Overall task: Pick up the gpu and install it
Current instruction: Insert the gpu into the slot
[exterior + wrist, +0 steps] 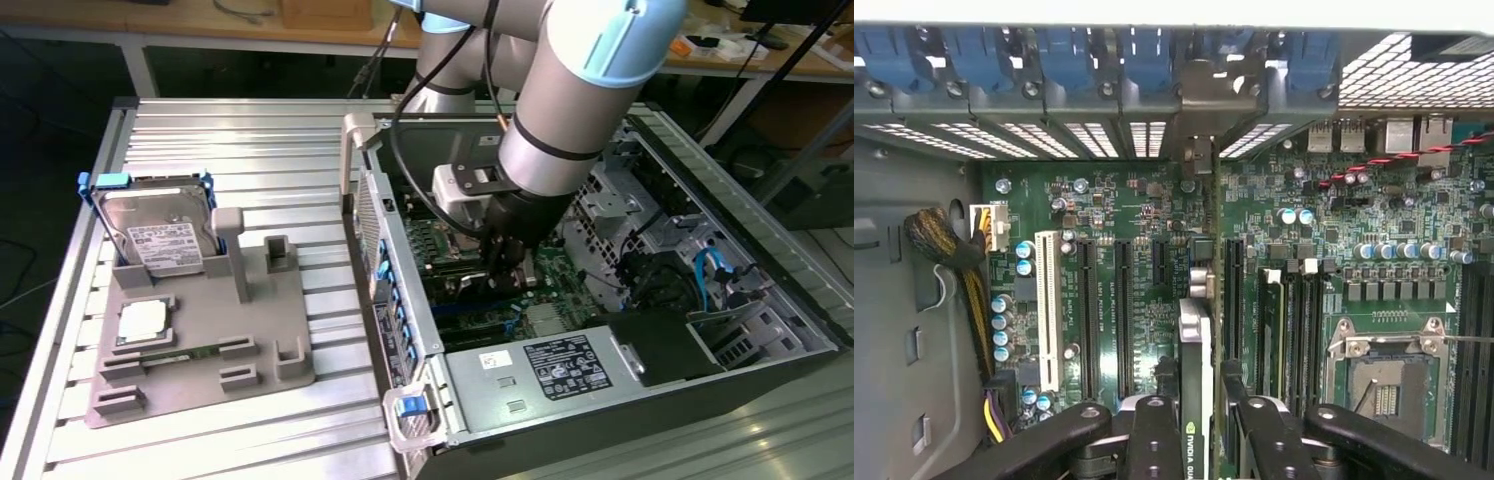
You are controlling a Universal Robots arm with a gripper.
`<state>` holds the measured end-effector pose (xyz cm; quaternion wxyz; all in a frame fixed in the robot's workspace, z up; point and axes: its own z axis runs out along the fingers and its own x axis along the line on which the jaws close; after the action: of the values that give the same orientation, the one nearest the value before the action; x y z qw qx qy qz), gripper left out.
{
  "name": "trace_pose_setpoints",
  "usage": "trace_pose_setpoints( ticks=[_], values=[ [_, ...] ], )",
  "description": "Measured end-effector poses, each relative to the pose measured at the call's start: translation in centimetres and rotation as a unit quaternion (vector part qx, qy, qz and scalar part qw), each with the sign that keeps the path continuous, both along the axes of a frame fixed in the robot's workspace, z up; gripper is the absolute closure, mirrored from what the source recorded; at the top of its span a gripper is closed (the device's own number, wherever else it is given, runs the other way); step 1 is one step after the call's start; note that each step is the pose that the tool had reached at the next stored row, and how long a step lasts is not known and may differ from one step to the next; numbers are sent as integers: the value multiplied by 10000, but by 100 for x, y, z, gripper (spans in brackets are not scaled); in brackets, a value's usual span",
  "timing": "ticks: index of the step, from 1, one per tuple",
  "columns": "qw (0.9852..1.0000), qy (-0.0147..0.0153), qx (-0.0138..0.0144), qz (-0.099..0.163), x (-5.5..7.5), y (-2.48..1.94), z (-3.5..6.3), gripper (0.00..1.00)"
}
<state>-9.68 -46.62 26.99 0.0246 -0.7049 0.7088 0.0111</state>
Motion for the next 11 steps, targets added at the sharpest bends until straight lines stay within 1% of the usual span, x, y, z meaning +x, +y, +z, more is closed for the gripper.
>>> trace_pose_setpoints(
  ticks=[4,11],
  values=[
    [10000,0,1,0,10,0,12,73],
    [10000,0,1,-2,85,0,12,73]
  ],
)
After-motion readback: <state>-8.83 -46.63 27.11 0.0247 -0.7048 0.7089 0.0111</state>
